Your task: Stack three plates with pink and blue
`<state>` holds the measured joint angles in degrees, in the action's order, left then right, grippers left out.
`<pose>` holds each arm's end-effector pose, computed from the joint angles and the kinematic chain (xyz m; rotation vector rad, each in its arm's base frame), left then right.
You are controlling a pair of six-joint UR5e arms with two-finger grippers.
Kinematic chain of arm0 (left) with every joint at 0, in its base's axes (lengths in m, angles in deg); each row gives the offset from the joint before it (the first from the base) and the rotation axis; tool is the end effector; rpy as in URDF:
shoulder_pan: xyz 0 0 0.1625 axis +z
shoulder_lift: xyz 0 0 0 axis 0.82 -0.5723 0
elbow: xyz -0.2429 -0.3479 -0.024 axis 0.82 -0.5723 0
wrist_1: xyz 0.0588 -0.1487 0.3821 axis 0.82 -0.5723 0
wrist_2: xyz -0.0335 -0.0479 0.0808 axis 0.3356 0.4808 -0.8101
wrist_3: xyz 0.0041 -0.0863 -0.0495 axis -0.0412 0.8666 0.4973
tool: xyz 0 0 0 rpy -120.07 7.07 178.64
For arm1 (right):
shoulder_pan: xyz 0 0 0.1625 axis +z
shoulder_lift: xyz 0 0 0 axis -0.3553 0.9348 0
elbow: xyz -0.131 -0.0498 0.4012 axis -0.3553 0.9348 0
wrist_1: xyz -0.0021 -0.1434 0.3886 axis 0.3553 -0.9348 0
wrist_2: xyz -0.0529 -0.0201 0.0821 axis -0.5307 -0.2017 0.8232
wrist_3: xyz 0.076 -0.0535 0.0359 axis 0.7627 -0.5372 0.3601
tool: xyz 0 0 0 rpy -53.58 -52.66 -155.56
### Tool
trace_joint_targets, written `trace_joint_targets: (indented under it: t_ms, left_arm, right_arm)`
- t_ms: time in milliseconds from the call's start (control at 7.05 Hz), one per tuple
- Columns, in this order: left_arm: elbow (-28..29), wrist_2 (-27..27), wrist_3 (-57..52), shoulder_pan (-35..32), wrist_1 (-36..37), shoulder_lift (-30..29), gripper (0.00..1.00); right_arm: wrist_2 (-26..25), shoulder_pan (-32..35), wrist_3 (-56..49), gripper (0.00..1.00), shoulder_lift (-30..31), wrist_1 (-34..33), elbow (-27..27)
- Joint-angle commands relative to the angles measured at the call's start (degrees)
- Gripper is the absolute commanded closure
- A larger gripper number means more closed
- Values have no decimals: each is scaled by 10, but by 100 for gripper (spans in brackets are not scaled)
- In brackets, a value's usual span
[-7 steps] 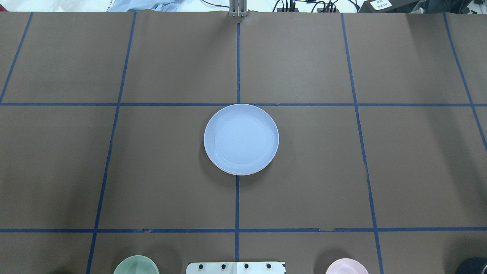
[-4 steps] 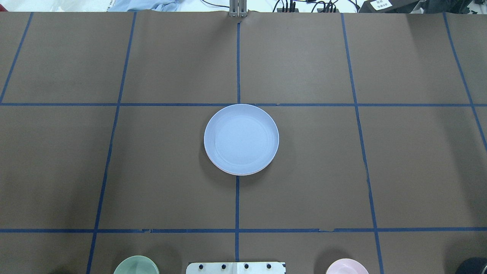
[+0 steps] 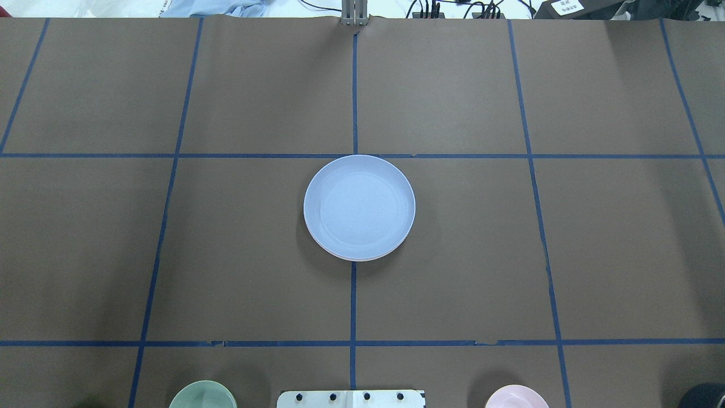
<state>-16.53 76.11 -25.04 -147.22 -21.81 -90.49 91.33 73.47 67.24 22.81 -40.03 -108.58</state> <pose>-0.0815 -0.4714 0.6258 0.1447 0.7590 0.1869 0.1018 -0.4444 0.6538 -0.0136 -0.7276 -0.1903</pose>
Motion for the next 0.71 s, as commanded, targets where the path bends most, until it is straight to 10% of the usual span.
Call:
trace_joint_targets:
  t_ms: [0, 567]
  left_arm:
    - [-2, -2, 2, -1, -1, 1, 0]
    - [-2, -2, 3, 0, 0, 2, 0]
  right_arm:
    - [0, 0, 1, 0, -1, 0, -1]
    - [-1, -1, 3, 0, -2, 33, 4]
